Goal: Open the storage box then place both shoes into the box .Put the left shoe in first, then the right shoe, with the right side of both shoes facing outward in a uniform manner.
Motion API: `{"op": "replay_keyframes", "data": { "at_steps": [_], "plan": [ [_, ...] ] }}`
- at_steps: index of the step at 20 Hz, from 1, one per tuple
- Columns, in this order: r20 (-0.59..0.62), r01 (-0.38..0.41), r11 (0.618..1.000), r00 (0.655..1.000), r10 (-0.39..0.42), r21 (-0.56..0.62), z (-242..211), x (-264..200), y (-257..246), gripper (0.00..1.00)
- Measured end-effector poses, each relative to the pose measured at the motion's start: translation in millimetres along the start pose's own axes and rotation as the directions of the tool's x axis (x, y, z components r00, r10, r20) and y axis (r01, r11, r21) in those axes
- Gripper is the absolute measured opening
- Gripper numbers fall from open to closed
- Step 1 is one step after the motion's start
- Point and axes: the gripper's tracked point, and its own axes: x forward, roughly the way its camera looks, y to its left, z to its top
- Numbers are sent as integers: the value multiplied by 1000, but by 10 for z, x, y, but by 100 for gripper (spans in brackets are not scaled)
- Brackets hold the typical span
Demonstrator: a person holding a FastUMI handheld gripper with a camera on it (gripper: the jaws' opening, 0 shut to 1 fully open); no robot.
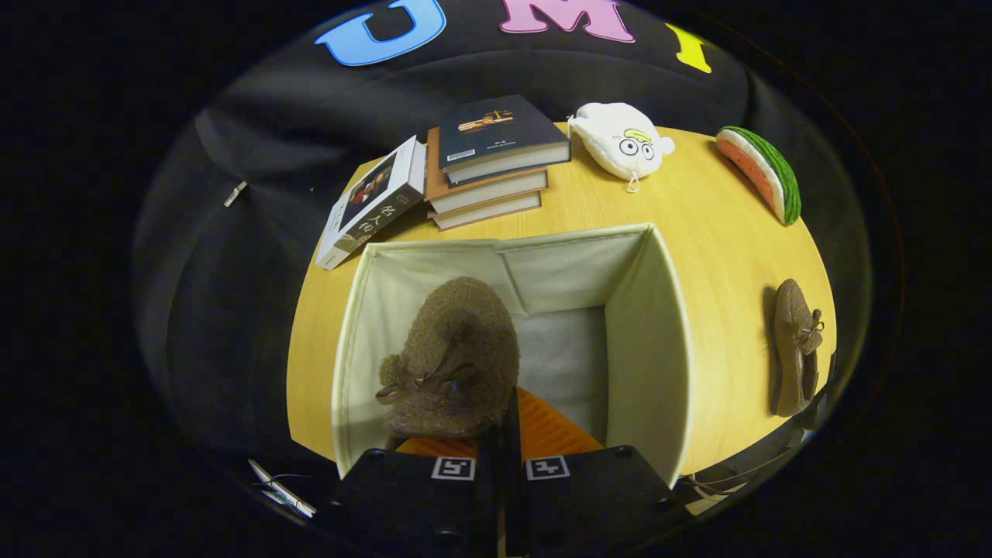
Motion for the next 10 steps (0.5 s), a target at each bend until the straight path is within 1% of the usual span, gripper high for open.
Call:
{"op": "replay_keyframes", "data": {
  "at_steps": [2,3,6,7,8,9,10],
  "plan": [
    [-3,-29,1000,1000,29,-9,-3,8,85,11],
    [-7,-49,999,999,49,-17,-6,22,123,17],
    [-45,-112,993,993,111,-36,-94,7,238,30],
    [-61,-123,991,991,120,-53,-148,21,257,40],
    [-69,-124,989,990,119,-78,-195,25,245,54],
    [-70,-144,985,988,138,-94,-207,17,272,68],
    [-62,-154,982,987,148,-106,-213,10,303,78]
  ]
}}
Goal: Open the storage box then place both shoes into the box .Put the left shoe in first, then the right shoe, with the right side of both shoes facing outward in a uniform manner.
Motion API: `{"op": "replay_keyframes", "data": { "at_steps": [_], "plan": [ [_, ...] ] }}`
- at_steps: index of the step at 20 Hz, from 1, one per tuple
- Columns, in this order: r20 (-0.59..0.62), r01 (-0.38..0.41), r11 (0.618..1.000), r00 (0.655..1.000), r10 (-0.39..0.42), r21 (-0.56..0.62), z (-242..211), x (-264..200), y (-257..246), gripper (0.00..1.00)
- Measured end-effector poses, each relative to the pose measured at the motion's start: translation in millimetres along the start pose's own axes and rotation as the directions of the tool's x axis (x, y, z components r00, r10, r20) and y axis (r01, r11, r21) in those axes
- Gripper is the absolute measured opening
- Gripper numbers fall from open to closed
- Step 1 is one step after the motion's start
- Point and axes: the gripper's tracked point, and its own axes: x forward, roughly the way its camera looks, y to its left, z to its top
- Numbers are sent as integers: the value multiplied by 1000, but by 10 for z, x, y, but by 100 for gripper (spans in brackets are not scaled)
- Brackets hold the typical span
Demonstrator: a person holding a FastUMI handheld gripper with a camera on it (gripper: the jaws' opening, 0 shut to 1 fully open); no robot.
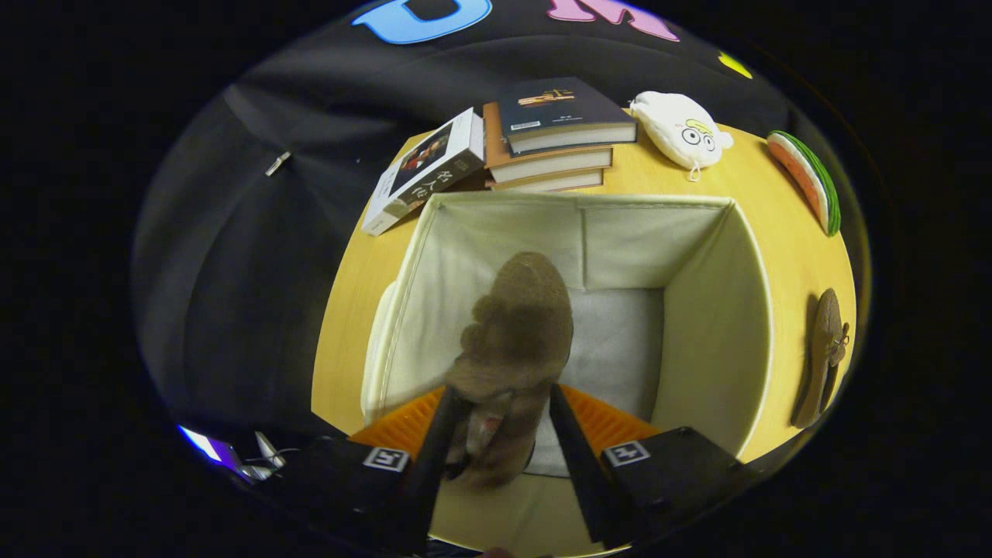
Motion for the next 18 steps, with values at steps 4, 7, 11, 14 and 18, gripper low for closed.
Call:
{"op": "replay_keyframes", "data": {
  "at_steps": [4,7,11,14,18],
  "plan": [
    [53,-45,999,998,46,-21,133,-172,63,97],
    [111,-76,996,990,82,-54,255,-421,62,99],
    [263,-96,988,956,126,-123,495,-973,-109,99],
    [374,-67,981,918,132,-181,636,-1432,-439,99],
    [518,26,974,850,97,-224,741,-1934,-1155,99]
  ]
}}
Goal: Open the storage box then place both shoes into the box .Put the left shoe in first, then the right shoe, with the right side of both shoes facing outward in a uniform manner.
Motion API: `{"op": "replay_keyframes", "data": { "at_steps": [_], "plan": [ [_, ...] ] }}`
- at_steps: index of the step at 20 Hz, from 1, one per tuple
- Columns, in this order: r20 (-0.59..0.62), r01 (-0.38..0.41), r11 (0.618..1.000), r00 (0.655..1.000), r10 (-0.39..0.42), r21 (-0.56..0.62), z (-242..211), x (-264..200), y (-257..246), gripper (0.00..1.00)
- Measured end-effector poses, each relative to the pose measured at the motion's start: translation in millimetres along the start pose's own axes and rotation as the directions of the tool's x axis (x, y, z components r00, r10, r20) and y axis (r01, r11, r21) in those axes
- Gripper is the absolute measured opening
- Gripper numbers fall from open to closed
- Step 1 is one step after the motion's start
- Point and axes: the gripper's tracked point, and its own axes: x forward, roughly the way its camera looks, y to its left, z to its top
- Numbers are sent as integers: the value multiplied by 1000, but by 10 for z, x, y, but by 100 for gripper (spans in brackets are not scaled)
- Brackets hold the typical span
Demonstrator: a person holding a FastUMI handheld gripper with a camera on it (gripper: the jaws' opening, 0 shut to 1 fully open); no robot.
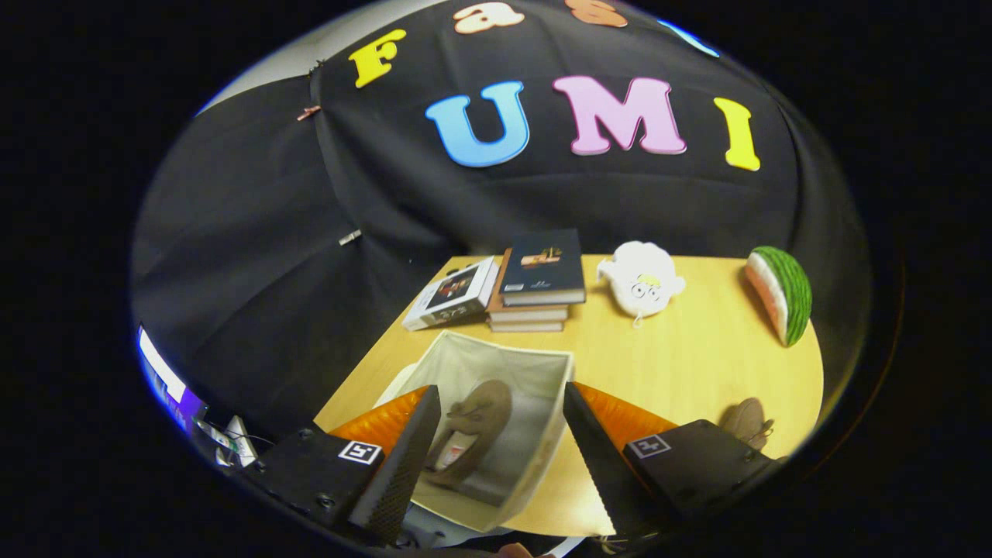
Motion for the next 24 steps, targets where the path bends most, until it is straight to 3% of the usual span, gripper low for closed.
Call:
{"op": "replay_keyframes", "data": {
  "at_steps": [5,8,11,14,18,20,23,24],
  "plan": [
    [12,196,980,981,-196,-22,-251,-406,-1195,99],
    [-38,326,945,945,-326,11,-511,-659,-1978,99],
    [-126,406,914,907,-402,14,-888,-915,-2555,99],
    [-249,431,902,876,-413,21,-1388,-987,-2895,99],
    [-378,382,924,856,-352,7,-1917,-853,-3068,99],
    [-402,388,921,838,-368,-34,-2104,-706,-3199,96],
    [-418,404,914,825,-379,-32,-2174,-390,-3297,74],
    [-411,413,910,825,-387,-28,-2159,-295,-3329,71]
  ]
}}
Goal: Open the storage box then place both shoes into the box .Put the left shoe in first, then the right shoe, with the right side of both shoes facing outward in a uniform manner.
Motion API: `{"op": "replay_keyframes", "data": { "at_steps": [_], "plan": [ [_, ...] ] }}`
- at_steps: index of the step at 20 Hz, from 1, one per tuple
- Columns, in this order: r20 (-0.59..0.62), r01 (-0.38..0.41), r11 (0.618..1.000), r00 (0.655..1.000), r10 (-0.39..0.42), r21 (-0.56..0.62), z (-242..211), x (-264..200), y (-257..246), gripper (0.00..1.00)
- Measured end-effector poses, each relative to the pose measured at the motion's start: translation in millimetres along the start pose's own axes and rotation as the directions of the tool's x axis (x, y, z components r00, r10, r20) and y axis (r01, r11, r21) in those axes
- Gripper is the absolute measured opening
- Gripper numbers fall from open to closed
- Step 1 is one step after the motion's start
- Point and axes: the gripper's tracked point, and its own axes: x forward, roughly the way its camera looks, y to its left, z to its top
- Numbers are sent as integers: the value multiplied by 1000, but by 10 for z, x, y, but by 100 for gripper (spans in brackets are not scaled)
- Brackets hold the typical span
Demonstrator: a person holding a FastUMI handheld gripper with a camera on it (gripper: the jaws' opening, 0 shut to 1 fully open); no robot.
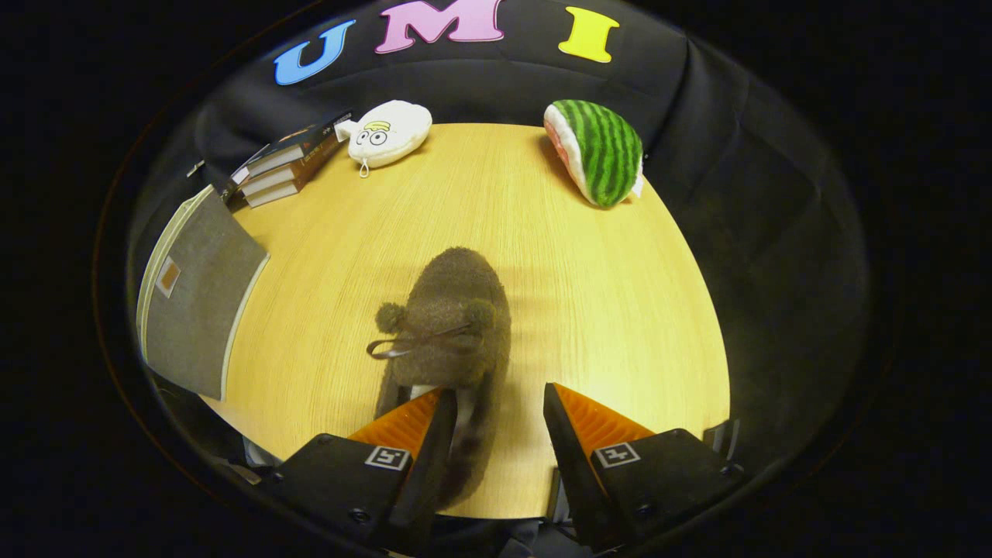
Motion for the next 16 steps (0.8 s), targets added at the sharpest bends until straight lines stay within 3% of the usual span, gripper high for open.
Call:
{"op": "replay_keyframes", "data": {
  "at_steps": [2,5,7,12,16],
  "plan": [
    [-8,31,1000,999,-31,-4,49,182,-15,67],
    [12,99,995,995,-99,8,140,266,-55,24],
    [17,103,994,994,-104,36,173,209,-18,11],
    [104,70,993,991,-80,93,509,-381,273,9],
    [181,-18,991,984,-6,132,936,-878,816,9]
  ]
}}
